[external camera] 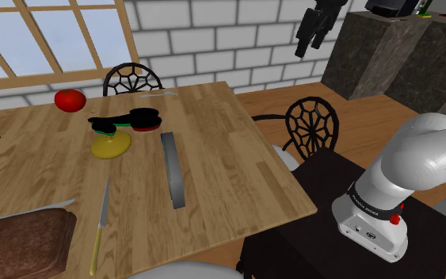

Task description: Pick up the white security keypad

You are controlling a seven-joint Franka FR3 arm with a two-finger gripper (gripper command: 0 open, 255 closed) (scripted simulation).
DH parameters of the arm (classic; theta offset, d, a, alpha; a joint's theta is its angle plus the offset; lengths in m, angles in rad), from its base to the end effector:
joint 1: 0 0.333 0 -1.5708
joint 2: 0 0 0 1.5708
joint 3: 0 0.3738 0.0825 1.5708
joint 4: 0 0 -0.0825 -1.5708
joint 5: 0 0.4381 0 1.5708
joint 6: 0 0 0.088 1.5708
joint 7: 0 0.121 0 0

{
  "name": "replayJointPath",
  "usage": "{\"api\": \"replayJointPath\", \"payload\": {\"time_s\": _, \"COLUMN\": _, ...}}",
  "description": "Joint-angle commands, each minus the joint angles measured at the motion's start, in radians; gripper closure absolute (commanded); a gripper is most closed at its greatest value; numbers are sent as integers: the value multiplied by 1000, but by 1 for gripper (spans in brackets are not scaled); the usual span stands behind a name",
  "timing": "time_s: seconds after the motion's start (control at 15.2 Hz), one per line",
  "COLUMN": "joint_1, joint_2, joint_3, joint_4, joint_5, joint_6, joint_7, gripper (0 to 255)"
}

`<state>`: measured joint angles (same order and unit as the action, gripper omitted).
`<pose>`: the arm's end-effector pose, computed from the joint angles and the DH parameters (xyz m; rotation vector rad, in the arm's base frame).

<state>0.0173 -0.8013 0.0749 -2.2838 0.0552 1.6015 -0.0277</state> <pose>0.3178 0.0464 0.6624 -3.1282 -0.1595 -0.1841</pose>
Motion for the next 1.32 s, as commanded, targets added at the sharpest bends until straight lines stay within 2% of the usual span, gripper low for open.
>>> {"api": "replayJointPath", "payload": {"time_s": 0.0, "joint_1": 0, "joint_2": 0, "joint_3": 0, "joint_4": 0, "joint_5": 0, "joint_6": 0, "joint_7": 0, "gripper": 0}}
{"api": "replayJointPath", "payload": {"time_s": 0.73, "joint_1": 12, "joint_2": 186, "joint_3": 222, "joint_4": -63, "joint_5": 115, "joint_6": 243, "joint_7": 293, "gripper": 0}}
{"api": "replayJointPath", "payload": {"time_s": 1.25, "joint_1": -7, "joint_2": 427, "joint_3": 386, "joint_4": -1, "joint_5": 120, "joint_6": 420, "joint_7": 519, "gripper": 0}}
